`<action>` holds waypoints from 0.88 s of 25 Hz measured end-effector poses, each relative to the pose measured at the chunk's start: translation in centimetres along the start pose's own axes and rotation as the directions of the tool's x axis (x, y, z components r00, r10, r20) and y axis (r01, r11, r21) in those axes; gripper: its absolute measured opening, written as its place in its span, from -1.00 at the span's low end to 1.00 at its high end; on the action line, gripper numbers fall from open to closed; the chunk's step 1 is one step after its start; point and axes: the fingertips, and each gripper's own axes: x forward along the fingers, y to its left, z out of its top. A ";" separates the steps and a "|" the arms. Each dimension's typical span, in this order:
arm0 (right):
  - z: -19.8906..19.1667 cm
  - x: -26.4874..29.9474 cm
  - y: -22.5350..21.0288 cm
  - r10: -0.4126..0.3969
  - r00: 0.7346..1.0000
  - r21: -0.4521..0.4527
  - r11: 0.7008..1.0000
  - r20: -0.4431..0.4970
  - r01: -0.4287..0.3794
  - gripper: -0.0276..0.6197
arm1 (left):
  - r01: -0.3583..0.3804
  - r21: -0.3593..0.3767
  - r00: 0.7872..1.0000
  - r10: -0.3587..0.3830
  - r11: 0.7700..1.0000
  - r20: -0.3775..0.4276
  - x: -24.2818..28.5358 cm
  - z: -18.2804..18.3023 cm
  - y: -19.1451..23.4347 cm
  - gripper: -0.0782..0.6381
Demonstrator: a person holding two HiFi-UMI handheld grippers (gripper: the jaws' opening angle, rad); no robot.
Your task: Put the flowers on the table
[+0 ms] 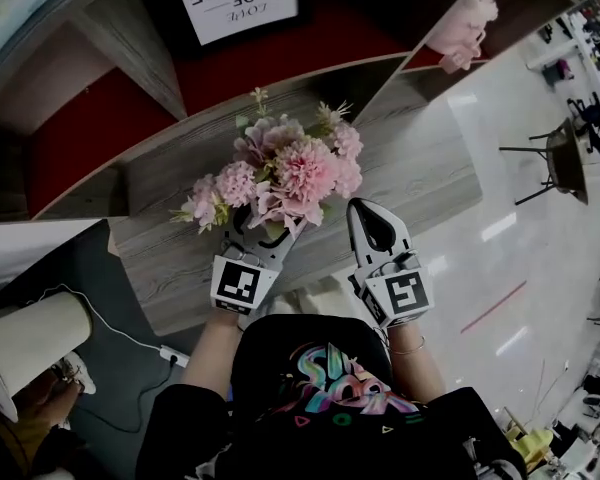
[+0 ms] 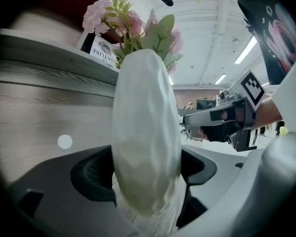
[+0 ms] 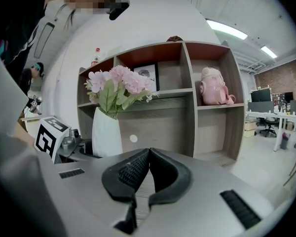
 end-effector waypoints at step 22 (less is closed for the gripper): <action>-7.6 -0.3 1.2 -0.070 0.988 0.083 0.993 -0.138 0.082 -0.87 | 0.105 0.035 0.994 -0.104 0.994 -0.027 2.6 -9.4 -1.2 0.23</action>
